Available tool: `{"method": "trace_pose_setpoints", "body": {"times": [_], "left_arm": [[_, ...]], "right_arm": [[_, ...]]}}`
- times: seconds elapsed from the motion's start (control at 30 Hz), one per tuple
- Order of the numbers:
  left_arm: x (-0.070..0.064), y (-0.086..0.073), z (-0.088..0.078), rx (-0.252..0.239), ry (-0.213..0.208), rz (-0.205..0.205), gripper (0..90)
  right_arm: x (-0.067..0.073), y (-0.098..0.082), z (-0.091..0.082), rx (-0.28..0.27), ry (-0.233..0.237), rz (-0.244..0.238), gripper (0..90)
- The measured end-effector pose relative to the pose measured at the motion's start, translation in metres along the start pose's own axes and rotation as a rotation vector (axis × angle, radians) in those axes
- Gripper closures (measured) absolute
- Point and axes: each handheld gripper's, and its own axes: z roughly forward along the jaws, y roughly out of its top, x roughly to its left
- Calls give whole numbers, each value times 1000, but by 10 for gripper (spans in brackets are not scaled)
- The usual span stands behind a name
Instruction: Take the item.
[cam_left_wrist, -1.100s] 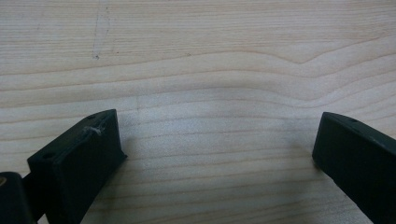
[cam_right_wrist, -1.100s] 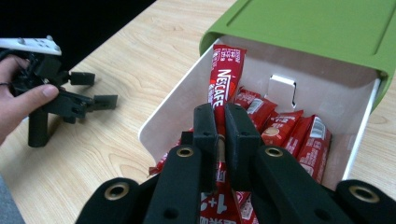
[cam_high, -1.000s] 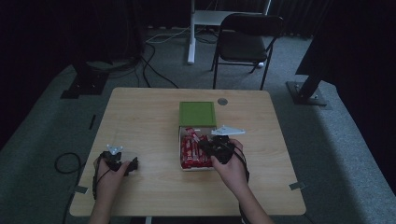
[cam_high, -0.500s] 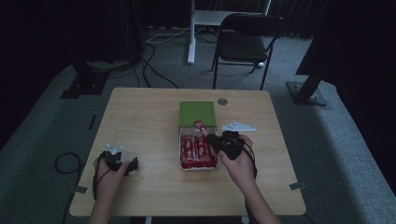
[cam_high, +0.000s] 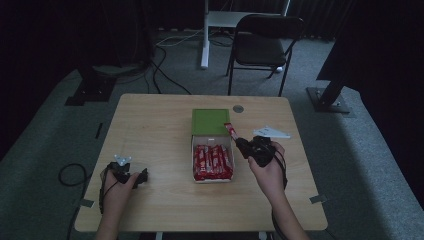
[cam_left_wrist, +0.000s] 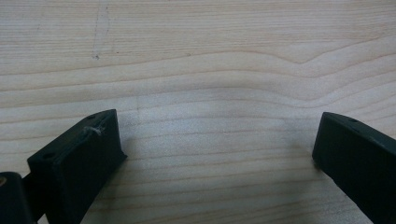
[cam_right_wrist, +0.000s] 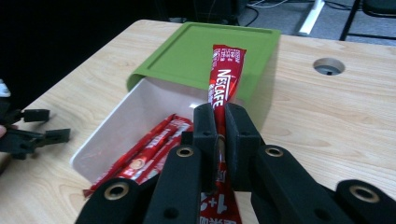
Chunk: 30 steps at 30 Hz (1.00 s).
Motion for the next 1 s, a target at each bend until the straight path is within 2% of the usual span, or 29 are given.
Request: {"method": "trace_pose_setpoints", "body": {"times": [0.5, 0.53, 0.83, 0.87, 1.0], "left_arm": [[0, 0, 0, -4, 0, -5, 20], [0, 0, 0, -2, 0, -3, 20], [0, 0, 0, -2, 0, -2, 20], [0, 0, 0, -2, 0, -3, 20], [0, 0, 0, -2, 0, -3, 20]], "right_arm": [[-29, -10, -9, -20, -79, 20, 838], [-34, -12, -12, -22, -99, 21, 838], [-53, -25, -16, -29, -155, 49, 838], [-59, -29, -17, -26, -176, 56, 838], [-69, -35, -20, -26, -212, 67, 838]]}}
